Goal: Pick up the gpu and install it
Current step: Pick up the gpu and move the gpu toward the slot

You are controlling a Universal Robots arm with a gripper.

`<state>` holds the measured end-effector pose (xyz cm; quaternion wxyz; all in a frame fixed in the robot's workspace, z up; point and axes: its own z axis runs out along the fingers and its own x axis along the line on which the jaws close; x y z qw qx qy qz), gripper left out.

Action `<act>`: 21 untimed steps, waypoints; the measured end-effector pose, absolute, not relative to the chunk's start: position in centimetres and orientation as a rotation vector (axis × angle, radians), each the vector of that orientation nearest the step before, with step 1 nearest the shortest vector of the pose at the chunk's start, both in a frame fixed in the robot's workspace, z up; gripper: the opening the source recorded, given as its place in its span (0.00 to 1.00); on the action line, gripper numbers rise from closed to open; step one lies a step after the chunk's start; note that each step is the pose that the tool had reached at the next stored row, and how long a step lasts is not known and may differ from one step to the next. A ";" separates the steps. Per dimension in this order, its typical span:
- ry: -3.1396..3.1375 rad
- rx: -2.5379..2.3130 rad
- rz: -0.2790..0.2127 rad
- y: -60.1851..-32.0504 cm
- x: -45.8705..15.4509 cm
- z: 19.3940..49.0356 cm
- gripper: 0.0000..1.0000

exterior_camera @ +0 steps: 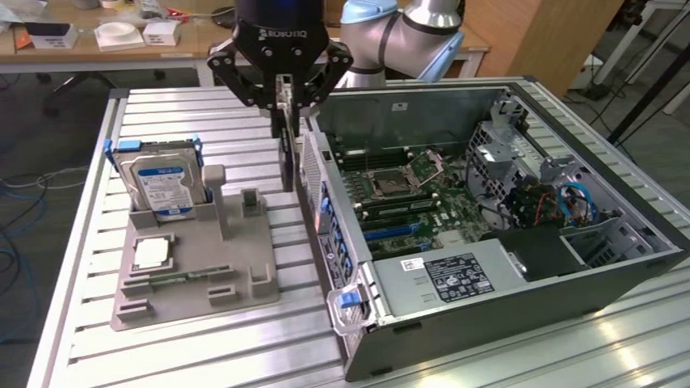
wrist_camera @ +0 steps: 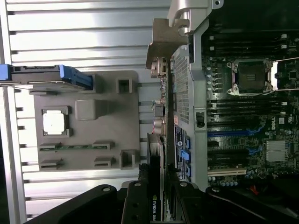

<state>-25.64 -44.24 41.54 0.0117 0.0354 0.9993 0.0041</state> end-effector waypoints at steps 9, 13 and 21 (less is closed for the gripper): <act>3.116 0.110 0.013 -44.2 -24.8 41.5 0.26; 3.116 0.110 0.013 -44.2 -24.7 41.6 0.26; 3.116 0.110 0.013 -44.2 -24.7 42.2 0.26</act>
